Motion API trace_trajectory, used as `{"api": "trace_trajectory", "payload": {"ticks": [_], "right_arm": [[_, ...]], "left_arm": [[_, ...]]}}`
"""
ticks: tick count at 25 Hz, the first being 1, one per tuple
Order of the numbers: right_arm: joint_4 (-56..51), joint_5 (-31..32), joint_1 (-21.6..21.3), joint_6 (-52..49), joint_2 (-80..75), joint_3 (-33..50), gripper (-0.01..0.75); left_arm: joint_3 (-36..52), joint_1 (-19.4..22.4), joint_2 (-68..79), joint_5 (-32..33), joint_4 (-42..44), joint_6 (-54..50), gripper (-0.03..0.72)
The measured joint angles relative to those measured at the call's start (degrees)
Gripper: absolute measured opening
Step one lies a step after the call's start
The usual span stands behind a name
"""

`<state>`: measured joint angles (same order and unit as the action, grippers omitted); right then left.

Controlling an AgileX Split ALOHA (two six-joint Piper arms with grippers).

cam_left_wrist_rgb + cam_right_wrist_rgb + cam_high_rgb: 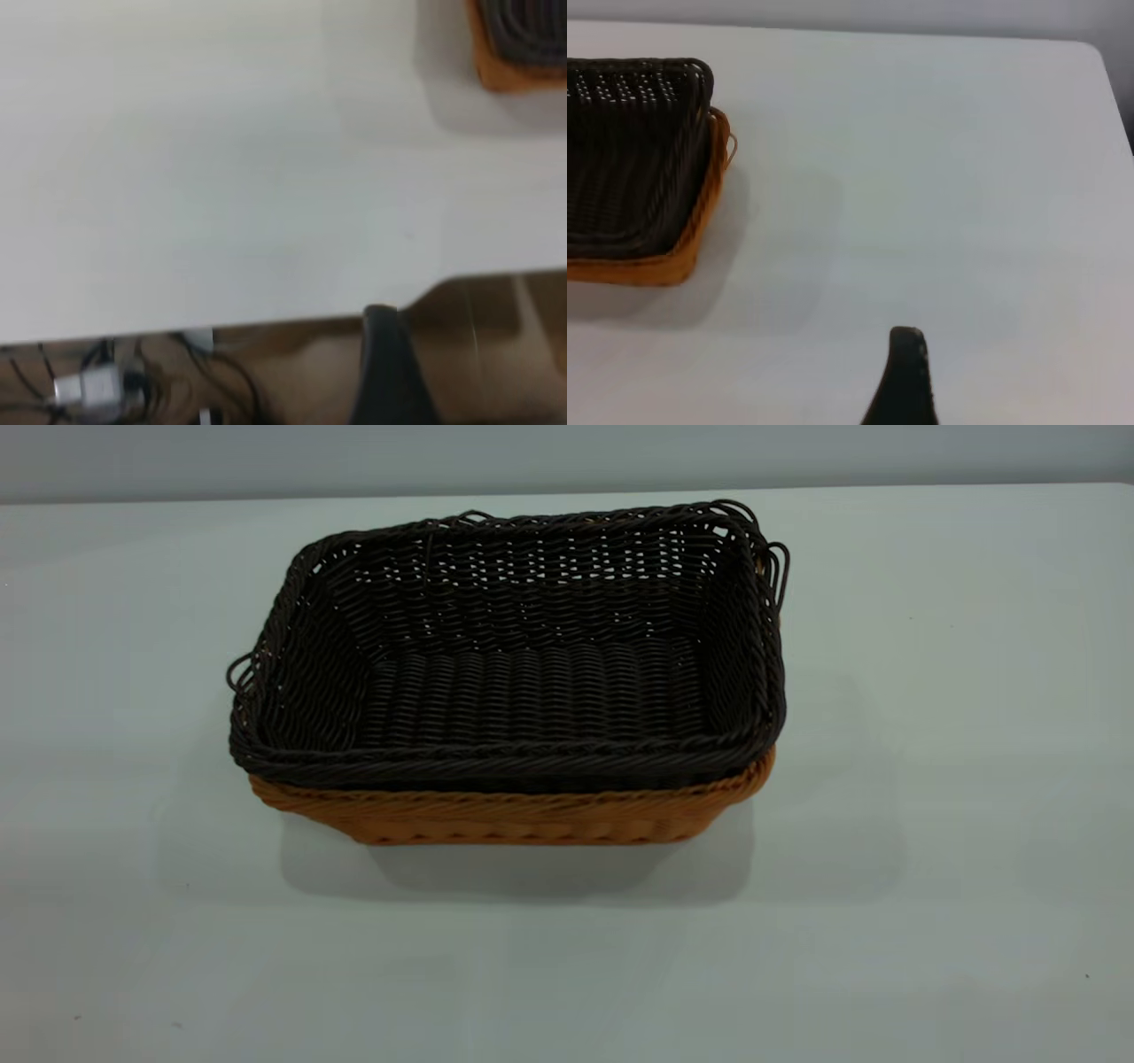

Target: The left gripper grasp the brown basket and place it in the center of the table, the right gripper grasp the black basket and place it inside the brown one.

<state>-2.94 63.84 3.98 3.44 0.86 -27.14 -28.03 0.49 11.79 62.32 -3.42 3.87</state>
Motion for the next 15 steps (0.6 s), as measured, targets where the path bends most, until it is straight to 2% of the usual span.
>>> {"api": "trace_trajectory", "payload": {"ticks": [8,15], "right_arm": [[0.0,0.3,0.0,0.0,0.1,0.0,0.552],[0.0,0.4,0.0,-0.1,0.1,0.0,0.552]], "left_arm": [[0.0,-0.2,-12.6,0.8,-0.1,-0.1,0.430],[0.0,-0.2,-12.8,1.4,-0.1,-0.1,0.430]]}}
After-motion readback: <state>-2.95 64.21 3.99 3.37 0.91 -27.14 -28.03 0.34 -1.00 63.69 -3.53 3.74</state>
